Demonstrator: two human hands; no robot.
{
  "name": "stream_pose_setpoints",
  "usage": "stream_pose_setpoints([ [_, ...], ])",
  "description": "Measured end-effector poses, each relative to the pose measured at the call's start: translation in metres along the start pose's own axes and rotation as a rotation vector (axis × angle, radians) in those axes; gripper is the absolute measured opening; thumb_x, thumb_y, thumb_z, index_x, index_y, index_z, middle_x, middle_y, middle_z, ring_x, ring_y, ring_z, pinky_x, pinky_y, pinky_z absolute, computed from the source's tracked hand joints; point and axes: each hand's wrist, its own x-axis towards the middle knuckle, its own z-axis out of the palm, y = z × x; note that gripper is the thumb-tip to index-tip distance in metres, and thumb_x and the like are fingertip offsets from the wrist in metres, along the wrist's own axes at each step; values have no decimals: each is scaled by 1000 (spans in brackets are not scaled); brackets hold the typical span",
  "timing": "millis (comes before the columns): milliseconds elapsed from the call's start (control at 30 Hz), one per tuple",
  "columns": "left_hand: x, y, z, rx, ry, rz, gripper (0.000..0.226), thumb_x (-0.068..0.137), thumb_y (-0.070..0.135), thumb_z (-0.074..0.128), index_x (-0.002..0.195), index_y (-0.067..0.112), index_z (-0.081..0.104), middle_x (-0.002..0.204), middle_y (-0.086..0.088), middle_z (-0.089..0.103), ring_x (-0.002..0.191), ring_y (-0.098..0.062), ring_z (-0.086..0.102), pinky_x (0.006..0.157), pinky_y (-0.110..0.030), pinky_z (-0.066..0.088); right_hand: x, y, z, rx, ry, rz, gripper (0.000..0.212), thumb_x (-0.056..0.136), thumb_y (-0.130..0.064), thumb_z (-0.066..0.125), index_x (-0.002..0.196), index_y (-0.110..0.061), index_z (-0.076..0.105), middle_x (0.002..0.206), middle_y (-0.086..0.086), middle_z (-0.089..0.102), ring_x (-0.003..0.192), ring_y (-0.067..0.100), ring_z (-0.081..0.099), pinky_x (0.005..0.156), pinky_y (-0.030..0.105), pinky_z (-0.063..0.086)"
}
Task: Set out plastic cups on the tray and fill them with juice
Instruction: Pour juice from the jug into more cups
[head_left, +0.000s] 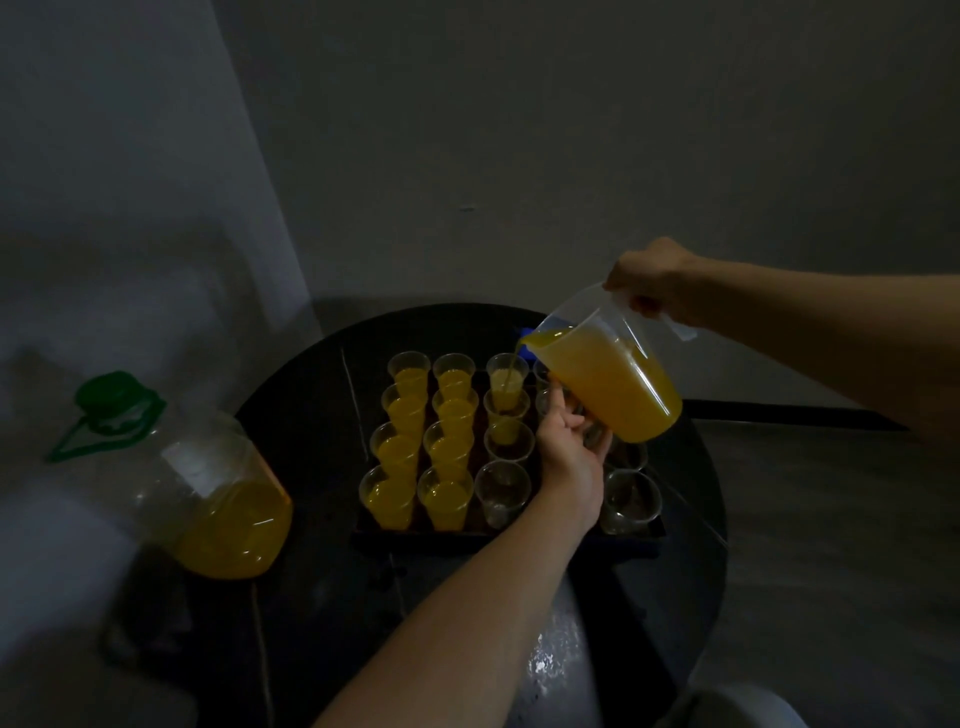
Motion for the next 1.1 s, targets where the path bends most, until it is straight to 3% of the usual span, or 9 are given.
stream_pose_setpoints([
  [333, -4, -2, -2, 9, 14, -16, 68, 93, 9, 32, 157, 33, 33, 133, -2, 53, 128, -25, 49, 115, -49, 36, -7, 0, -1, -50, -60, -4, 19, 95, -15, 57, 77, -7, 56, 67, 9, 51, 56, 15, 43, 53, 26, 35],
  [567, -6, -4, -2, 9, -10, -5, 69, 93, 8, 32, 157, 33, 32, 128, 0, 58, 117, -19, 56, 112, -46, 40, -8, -2, -3, -58, -33, 10, 21, 95, -15, 58, 75, -6, 56, 66, 10, 51, 56, 16, 43, 53, 26, 36],
  [1100, -6, -5, -2, -7, -17, 3, 68, 93, 11, 32, 157, 34, 33, 130, 0, 58, 122, -21, 55, 113, -47, 40, -8, -6, -3, -67, -23, 12, 20, 94, -15, 58, 77, -5, 57, 66, 10, 51, 54, 16, 44, 50, 26, 36],
])
